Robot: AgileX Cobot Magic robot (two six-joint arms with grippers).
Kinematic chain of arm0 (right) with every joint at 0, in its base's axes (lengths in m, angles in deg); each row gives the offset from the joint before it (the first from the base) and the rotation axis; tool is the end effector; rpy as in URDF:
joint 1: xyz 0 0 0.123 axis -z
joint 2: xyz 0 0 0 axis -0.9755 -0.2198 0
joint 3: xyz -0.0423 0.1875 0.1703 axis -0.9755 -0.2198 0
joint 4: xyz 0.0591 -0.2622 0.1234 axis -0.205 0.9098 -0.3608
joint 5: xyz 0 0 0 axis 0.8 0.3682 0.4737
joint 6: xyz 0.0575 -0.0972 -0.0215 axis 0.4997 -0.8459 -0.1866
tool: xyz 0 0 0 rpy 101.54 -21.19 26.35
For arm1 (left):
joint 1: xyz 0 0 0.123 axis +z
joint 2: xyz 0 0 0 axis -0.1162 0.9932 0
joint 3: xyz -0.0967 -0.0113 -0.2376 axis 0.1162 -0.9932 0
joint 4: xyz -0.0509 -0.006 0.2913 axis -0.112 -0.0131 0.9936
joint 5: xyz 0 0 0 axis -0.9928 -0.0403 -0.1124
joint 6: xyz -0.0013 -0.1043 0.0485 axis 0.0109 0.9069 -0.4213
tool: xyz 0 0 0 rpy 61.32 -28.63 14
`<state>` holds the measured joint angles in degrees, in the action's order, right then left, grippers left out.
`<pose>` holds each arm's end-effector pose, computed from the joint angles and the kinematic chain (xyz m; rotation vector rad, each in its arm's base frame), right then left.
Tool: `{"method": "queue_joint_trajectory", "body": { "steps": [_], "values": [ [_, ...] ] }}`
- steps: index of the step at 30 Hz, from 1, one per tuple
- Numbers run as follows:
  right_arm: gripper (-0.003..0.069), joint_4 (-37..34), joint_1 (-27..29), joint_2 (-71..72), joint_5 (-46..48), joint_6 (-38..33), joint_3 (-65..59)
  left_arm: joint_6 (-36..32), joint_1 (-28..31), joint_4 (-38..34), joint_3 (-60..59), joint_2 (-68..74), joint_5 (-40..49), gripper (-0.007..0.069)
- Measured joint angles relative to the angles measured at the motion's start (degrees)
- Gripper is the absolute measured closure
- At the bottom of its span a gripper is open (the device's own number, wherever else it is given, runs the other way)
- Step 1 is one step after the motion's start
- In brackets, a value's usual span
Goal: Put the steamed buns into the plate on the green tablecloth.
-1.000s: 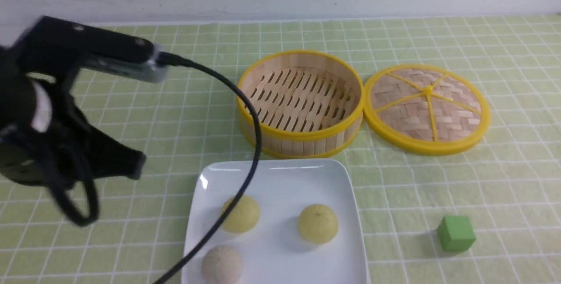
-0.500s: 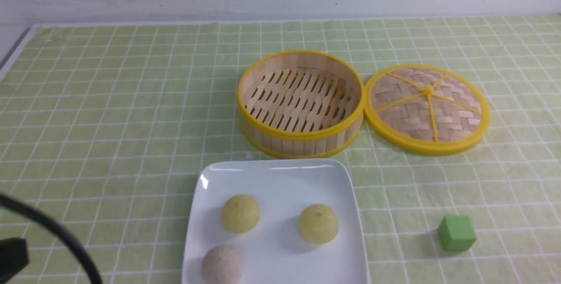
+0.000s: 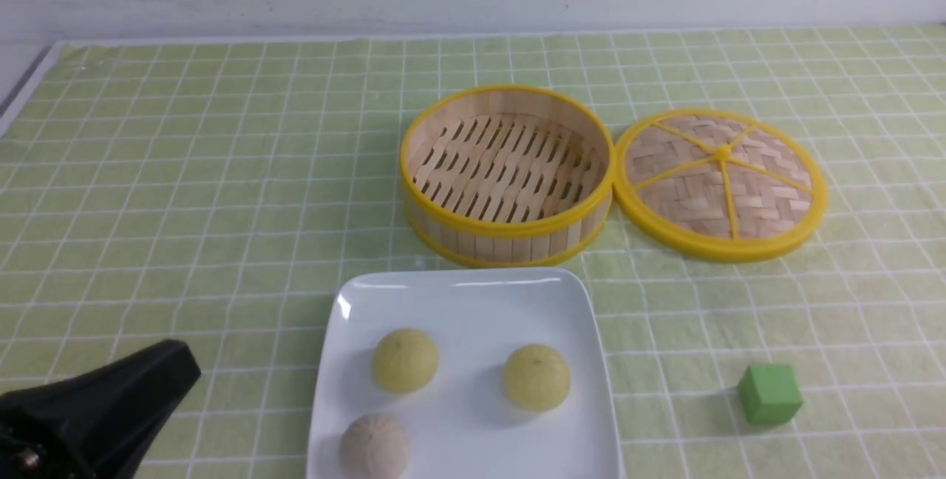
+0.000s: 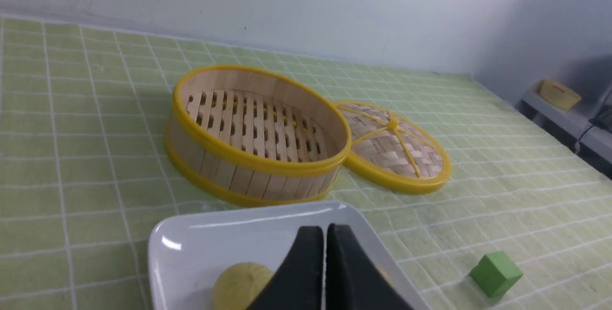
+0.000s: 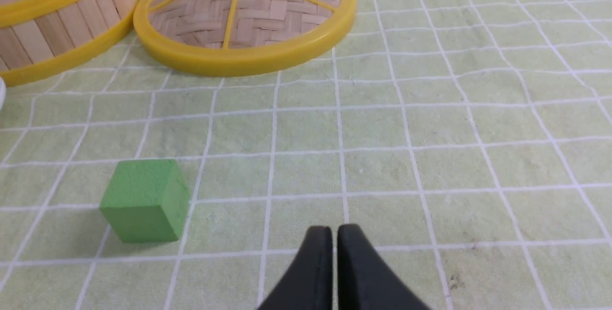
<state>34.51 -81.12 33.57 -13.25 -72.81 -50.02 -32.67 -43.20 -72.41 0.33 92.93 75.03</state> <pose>0.1473 0.0067 0.1645 0.0594 1.8923 0.0945 0.1437 -0.1004 0.2574 0.2240 1.7176 -0.6944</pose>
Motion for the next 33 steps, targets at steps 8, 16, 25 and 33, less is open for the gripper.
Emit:
{"method": "queue_joint_trajectory", "body": {
  "steps": [8, 16, 25, 33],
  "values": [
    [0.0612, 0.00, 0.00, 0.00, 0.00, 0.00, 0.00, 0.12, 0.00, 0.00, -0.35, 0.00, 6.25, 0.0586],
    [0.0601, 0.00, 0.00, 0.00, 0.00, 0.00, 0.00, -10.20, 4.56, -4.23, -5.64, -3.05, 6.75, 0.0573],
    [0.0587, 0.00, 0.00, 0.00, 0.00, 0.00, 0.00, -19.40, 24.32, -7.53, -15.10, -12.74, 6.58, 0.0570],
    [0.0577, 0.00, 0.00, 0.00, 0.00, 0.00, 0.00, -19.40, 33.16, -7.59, -17.00, -17.18, 10.02, 0.0558]
  ]
}}
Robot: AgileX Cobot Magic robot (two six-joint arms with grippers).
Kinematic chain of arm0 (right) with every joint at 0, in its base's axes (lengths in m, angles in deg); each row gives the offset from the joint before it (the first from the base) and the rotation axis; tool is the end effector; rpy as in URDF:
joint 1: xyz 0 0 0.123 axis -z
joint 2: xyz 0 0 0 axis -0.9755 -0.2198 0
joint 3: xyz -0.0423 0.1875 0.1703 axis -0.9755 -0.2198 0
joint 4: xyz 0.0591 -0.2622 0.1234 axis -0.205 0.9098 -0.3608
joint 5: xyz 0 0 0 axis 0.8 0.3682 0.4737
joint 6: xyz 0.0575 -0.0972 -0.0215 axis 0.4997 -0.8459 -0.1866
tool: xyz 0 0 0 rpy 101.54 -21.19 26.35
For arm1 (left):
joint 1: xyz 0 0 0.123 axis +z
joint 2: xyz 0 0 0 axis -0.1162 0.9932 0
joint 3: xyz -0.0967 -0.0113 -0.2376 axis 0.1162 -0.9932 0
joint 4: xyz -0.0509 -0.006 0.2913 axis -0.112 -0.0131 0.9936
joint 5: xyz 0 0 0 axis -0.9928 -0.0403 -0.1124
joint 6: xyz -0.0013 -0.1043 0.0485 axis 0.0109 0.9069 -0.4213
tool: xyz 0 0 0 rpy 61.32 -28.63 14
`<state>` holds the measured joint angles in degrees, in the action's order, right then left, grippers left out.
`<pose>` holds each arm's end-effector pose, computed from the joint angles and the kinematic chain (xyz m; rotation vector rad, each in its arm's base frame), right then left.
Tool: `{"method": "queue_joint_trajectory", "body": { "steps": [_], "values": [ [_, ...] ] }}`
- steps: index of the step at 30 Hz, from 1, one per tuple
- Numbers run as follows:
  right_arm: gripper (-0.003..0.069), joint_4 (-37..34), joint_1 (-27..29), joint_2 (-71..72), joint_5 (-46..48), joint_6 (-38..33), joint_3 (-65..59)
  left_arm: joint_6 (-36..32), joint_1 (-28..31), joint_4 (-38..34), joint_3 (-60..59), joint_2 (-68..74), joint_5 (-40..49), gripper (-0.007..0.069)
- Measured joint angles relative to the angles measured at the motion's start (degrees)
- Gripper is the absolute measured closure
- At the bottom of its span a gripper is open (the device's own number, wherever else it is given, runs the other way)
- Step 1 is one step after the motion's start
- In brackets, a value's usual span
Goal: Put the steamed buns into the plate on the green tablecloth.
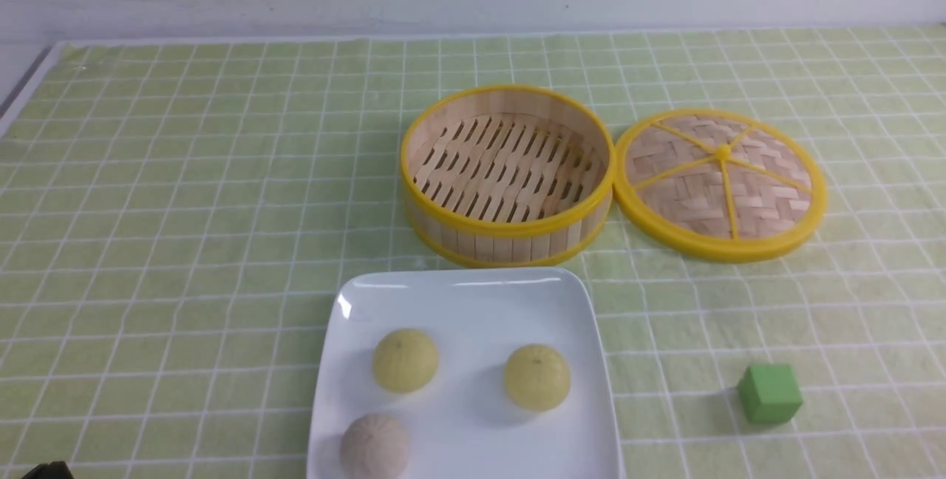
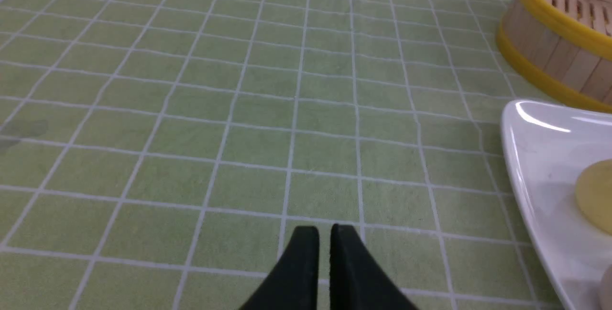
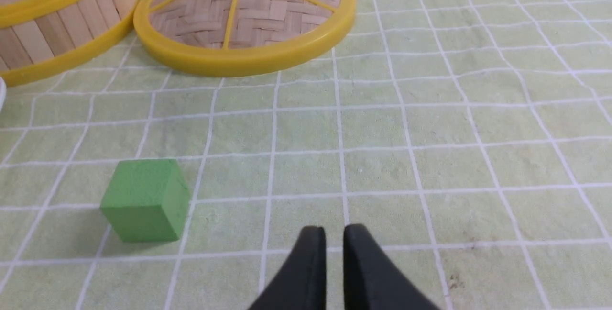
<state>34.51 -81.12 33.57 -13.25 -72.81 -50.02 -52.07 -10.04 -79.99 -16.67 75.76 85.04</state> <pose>0.1473 0.0067 0.1645 0.0594 1.8923 0.0945 0.1492 -0.0047 0.1651 -0.0966 1.8569 -0.1033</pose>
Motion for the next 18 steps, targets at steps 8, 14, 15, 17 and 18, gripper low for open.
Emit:
{"method": "queue_joint_trajectory", "body": {
  "steps": [8, 14, 15, 17, 18],
  "values": [
    [0.0565, 0.12, 0.00, 0.00, 0.00, 0.00, 0.00, 0.00, 0.18, 0.06, 0.05, 0.00, 0.19, 0.0552],
    [0.0559, 0.12, 0.00, 0.00, 0.00, 0.00, 0.00, 0.00, 0.18, 0.06, 0.05, 0.00, 0.25, 0.0552],
    [0.0558, 0.12, 0.00, 0.00, 0.00, 0.00, 0.00, 0.00, 0.18, 0.06, 0.05, 0.00, 0.25, 0.0550],
    [0.0558, 0.12, 0.00, 0.00, 0.00, 0.00, 0.00, 0.00, 0.18, 0.06, 0.05, 0.00, 0.25, 0.0547],
    [0.0558, 0.12, 0.00, 0.00, 0.00, 0.00, 0.00, 0.00, 0.18, 0.06, 0.05, 0.00, 0.25, 0.0545]
  ]
}}
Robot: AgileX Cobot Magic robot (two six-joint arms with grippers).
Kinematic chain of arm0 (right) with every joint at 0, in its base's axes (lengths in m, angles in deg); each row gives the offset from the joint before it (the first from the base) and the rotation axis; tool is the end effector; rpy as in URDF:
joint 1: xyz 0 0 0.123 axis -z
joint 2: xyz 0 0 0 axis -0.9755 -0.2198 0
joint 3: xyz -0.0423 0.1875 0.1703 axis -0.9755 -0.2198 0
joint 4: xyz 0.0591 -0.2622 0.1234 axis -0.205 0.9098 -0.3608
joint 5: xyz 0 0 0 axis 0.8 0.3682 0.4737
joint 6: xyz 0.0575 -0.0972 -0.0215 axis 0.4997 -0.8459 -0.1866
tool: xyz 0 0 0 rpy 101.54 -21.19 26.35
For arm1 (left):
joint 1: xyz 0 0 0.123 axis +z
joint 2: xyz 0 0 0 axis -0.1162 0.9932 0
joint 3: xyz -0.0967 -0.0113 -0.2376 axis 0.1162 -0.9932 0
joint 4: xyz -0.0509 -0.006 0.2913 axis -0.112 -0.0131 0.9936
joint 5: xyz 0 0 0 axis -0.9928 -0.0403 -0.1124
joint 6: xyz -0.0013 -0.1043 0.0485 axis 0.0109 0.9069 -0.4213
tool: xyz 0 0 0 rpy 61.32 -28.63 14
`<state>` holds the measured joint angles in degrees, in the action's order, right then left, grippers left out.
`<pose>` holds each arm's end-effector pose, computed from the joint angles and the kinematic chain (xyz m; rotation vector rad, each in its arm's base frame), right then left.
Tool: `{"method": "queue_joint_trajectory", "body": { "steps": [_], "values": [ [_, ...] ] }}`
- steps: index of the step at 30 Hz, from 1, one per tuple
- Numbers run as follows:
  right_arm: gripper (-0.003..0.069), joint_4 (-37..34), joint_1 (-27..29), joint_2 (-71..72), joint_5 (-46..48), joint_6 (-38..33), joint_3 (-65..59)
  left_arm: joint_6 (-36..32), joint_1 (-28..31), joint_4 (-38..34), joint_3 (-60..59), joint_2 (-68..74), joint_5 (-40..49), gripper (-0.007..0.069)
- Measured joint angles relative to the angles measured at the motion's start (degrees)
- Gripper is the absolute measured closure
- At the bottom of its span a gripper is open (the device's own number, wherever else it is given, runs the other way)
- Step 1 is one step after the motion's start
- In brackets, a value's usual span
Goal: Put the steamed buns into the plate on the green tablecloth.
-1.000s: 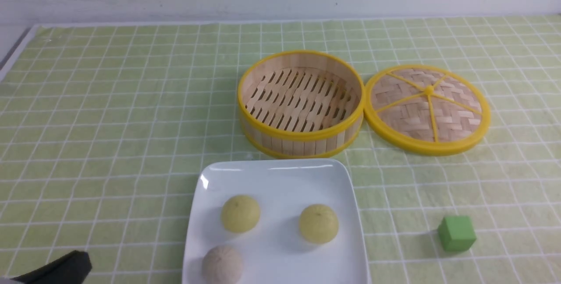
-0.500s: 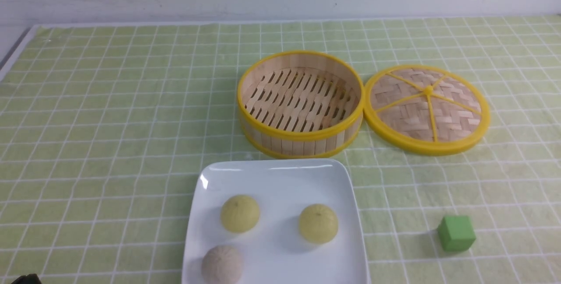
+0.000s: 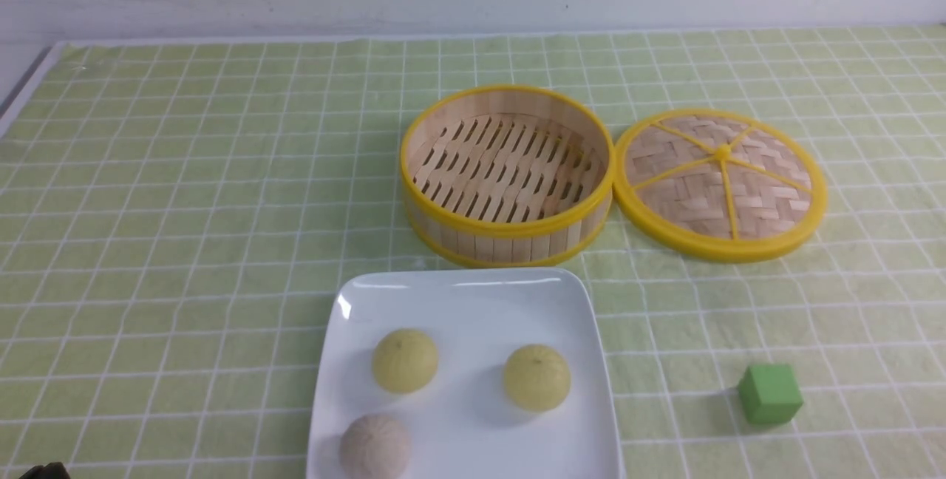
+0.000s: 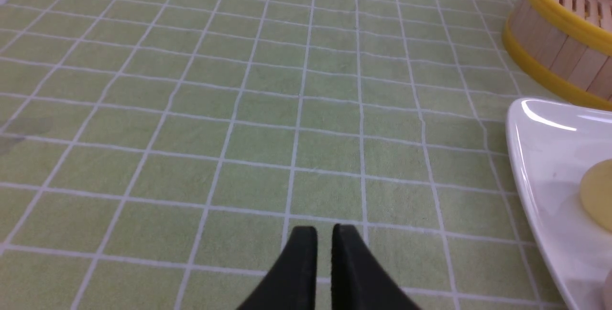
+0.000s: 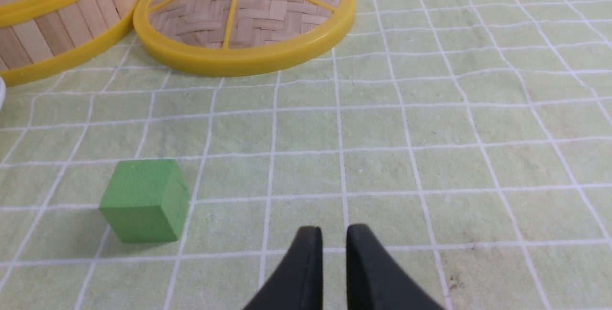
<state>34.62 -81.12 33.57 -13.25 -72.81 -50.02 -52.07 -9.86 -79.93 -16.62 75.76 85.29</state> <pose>0.1473 0.0066 0.1645 0.0582 1.8922 0.0926 0.1490 -0.0042 0.1650 -0.0994 1.8601 -0.0995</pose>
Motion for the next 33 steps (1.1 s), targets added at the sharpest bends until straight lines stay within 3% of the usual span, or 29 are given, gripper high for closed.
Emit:
{"method": "queue_joint_trajectory", "body": {
  "steps": [16, 22, 33],
  "values": [
    [0.0540, 0.00, 0.00, 0.00, 0.00, 0.00, 0.00, 0.00, 0.29, 0.00, 0.00, 0.00, 0.05, 0.0535],
    [0.0529, 0.00, 0.00, 0.00, 0.00, 0.00, 0.00, 0.00, 5.40, 0.00, 0.00, 0.00, 0.05, 0.0531],
    [0.0515, -0.05, 0.00, 0.00, 0.00, 0.00, 0.00, 0.00, 5.62, 0.00, 0.00, -0.04, 0.10, 0.0517]
  ]
}}
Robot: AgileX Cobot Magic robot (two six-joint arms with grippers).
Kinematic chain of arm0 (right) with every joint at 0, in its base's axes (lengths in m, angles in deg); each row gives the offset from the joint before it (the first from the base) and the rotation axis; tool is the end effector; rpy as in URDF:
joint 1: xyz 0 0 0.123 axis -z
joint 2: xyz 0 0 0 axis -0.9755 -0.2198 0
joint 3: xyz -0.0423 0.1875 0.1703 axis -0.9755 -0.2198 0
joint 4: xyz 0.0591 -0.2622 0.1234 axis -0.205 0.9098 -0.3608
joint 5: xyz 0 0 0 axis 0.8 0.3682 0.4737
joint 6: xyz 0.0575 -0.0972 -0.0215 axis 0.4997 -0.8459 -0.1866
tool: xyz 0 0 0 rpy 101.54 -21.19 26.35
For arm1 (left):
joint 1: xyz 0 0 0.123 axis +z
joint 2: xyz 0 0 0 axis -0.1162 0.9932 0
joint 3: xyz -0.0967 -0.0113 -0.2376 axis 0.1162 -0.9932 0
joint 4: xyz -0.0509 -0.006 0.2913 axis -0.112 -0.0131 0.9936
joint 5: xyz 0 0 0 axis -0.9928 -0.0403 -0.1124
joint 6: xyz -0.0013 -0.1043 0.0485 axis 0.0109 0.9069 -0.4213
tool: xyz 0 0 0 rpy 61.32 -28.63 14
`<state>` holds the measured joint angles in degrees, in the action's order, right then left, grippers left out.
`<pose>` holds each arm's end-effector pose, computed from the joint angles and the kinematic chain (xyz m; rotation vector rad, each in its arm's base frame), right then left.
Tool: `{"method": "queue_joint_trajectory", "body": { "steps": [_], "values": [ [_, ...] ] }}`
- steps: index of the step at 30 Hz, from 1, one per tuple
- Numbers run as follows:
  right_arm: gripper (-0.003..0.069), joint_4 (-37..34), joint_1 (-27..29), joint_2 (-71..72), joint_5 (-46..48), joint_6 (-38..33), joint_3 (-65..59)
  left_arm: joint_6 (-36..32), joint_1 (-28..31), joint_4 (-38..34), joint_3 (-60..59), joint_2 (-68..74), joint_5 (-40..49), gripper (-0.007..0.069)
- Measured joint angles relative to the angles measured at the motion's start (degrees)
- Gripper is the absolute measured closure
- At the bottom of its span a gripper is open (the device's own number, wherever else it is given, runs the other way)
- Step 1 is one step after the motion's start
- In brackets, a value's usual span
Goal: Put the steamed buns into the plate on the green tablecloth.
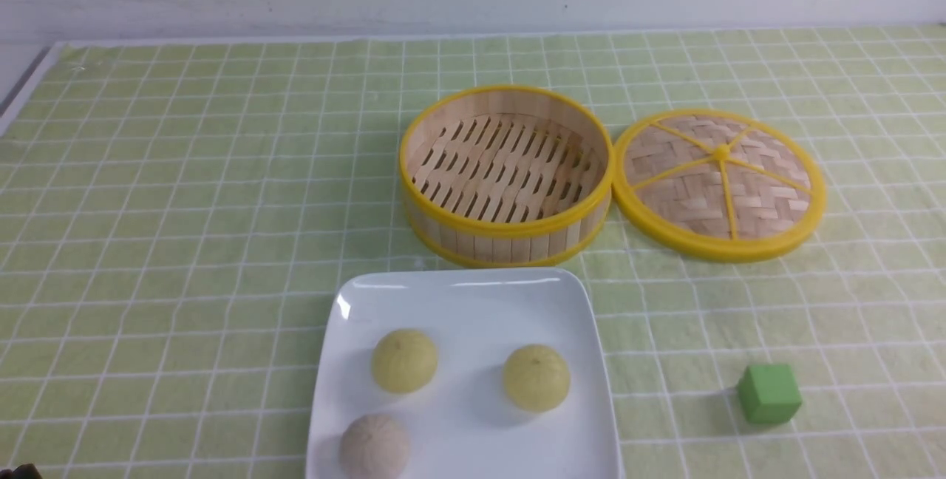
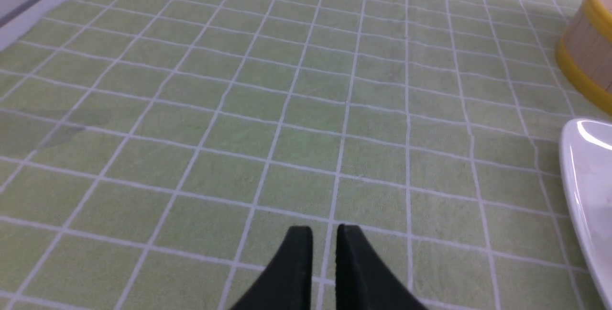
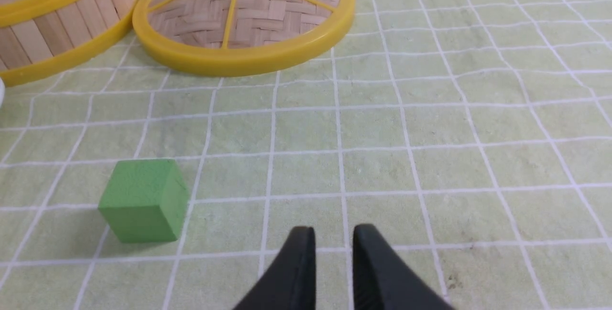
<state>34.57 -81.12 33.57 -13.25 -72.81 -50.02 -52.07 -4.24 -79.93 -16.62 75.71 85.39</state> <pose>0.1473 0.0066 0.1645 0.0588 1.8923 0.0934 0.1486 0.0105 0.1649 -0.1906 1.8528 -0.0314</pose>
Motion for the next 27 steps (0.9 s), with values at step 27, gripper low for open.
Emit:
{"method": "queue_joint_trajectory", "body": {
  "steps": [27],
  "values": [
    [0.0489, 0.05, 0.00, 0.00, 0.00, 0.00, 0.00, 0.00, -4.27, 0.00, 0.00, 0.00, 0.02, 0.0494]
  ]
}}
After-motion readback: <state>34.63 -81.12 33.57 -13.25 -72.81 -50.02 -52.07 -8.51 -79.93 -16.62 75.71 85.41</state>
